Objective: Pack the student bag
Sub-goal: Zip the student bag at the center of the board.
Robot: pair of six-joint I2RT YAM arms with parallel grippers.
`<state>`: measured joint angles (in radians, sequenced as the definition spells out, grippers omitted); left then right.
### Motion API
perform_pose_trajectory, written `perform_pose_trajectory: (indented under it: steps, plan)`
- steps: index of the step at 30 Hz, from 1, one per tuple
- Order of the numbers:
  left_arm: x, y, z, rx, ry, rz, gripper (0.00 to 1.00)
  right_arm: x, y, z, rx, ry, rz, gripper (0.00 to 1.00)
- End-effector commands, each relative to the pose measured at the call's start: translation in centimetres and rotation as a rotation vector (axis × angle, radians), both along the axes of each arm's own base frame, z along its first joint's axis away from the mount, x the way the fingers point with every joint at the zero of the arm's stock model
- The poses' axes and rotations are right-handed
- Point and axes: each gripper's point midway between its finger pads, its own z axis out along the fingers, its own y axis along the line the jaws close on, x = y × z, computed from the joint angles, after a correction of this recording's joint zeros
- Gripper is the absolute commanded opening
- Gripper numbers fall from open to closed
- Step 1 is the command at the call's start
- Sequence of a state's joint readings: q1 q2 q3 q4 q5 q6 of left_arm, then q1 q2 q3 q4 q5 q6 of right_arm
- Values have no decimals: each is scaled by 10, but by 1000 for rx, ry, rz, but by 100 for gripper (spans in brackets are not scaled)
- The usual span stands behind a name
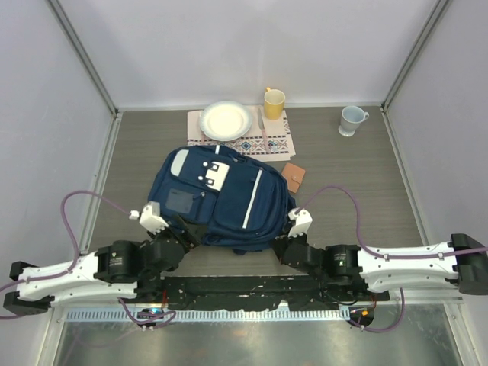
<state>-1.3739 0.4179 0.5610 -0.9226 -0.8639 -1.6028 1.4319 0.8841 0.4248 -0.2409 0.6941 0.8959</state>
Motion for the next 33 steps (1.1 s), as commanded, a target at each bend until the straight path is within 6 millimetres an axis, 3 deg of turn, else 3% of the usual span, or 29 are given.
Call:
perform_pose_trajectory:
  steps: [1,4,8,13,17,24,33]
  plan:
    - [10,-16,26,190,-114,-93,82,6,10,16,24,-65,33,1]
    - [12,-46,38,346,-185,-239,93,5,15,16,1,-66,56,1]
    - [8,-103,55,413,-287,-458,95,6,16,21,8,-67,48,1]
    - [-11,-149,48,458,-358,-734,96,10,7,32,76,-80,-6,1]
    - [-22,-160,34,516,-364,-865,96,11,0,45,157,-87,-28,1]
    - [-42,-180,29,480,-364,-1009,96,11,-8,56,196,-93,-43,1]
    - [-53,-201,11,544,-356,-1057,94,11,2,64,178,-100,-15,1]
